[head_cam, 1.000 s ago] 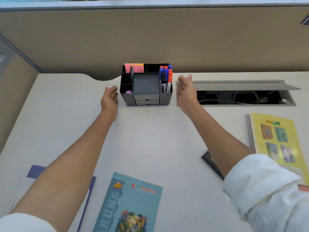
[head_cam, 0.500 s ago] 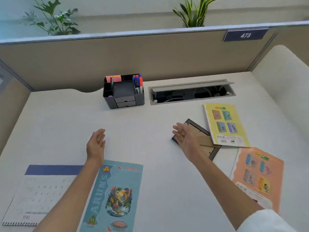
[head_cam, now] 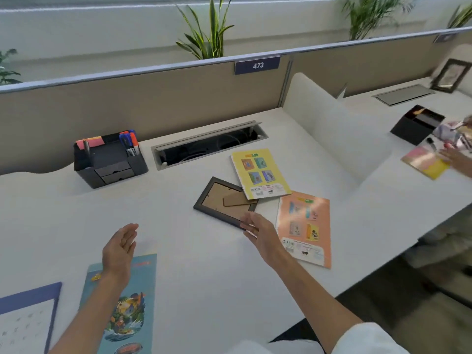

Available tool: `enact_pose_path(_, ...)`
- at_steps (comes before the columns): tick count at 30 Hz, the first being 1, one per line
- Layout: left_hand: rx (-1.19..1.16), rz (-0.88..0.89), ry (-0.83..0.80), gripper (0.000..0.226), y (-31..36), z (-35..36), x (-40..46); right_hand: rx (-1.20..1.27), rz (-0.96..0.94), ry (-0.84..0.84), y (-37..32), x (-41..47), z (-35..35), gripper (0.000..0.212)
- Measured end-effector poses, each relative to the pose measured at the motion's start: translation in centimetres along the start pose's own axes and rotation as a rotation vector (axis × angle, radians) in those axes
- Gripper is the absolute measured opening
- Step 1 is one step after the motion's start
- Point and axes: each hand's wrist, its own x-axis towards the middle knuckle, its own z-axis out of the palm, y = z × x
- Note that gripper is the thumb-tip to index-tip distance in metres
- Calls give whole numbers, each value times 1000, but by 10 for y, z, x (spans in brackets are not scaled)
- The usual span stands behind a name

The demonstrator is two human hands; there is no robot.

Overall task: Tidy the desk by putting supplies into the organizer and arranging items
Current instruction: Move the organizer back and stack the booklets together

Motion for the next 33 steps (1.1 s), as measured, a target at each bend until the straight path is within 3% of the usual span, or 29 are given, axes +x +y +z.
enact_pose_path(6,32,-30,-83,27,-3,51,-4,57,-32,146,-12,-9,-43,27)
enact_pose_path(14,91,-97,-158,30,-8,117,-1,-114,-83,222,-39,17,-78,9)
enact_pose_path(21,233,-62,-183,13,-6,184,18,-333,-151,294,-74,82,-79,29)
enact_pose_path(33,848,25,-259,62,-10,295,98,-898,-140,359,-111,191,-75,56)
